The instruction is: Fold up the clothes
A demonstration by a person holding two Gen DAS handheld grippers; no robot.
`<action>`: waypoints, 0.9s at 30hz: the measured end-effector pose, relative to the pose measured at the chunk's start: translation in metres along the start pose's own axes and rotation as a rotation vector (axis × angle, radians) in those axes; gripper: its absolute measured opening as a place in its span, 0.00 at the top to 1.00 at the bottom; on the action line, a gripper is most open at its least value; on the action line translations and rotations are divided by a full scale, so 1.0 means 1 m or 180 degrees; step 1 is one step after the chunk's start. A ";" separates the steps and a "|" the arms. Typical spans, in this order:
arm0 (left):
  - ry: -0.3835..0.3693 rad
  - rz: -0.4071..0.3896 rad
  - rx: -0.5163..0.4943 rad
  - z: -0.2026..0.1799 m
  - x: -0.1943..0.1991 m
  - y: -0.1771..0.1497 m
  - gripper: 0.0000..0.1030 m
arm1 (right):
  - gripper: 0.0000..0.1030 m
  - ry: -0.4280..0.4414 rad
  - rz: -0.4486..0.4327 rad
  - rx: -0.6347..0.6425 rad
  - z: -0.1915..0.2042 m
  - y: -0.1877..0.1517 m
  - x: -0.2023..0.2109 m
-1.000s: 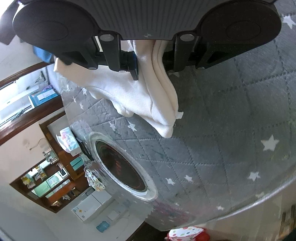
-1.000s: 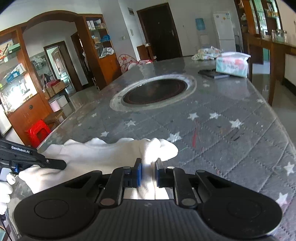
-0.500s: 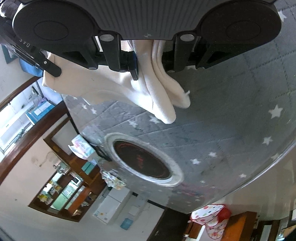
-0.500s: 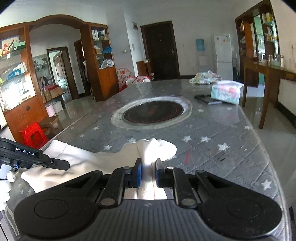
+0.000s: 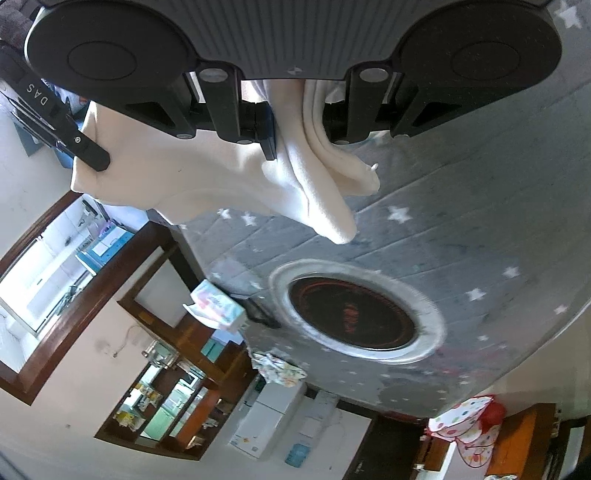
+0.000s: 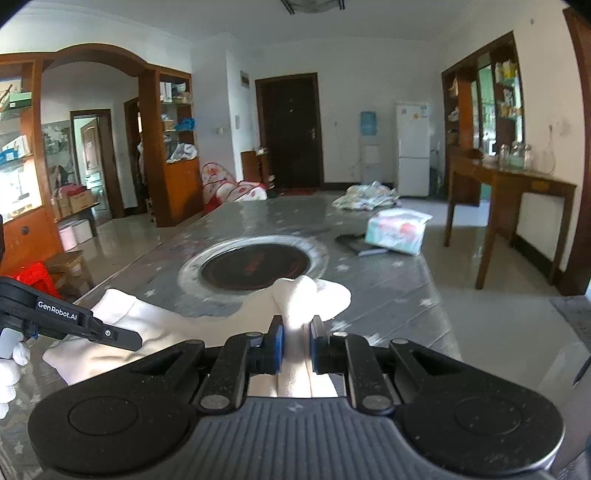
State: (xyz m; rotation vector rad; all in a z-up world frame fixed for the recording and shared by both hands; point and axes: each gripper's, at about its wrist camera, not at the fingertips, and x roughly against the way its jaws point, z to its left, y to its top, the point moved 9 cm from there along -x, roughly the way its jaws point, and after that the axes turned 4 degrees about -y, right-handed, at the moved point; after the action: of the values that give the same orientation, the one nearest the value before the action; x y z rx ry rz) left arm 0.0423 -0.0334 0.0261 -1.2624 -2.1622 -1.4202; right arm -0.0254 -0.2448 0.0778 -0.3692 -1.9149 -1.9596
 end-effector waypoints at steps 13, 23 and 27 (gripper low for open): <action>-0.0098 -0.0069 -0.0307 -0.055 -0.022 0.036 0.80 | 0.88 -0.0278 -0.0232 0.0050 -0.037 0.039 0.003; -0.0057 0.0084 -0.0324 -0.055 -0.050 0.032 0.80 | 0.88 -0.0345 -0.0123 -0.0016 -0.052 0.027 -0.014; -0.0046 0.0171 -0.0321 -0.051 -0.062 0.027 0.80 | 0.88 -0.0358 -0.0040 -0.0062 -0.055 0.016 -0.023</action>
State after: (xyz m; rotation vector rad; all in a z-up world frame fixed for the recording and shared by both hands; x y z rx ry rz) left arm 0.0879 -0.1049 0.0284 -1.3589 -2.0728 -1.5201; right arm 0.0060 -0.2982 0.0797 -0.4836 -1.9722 -2.0059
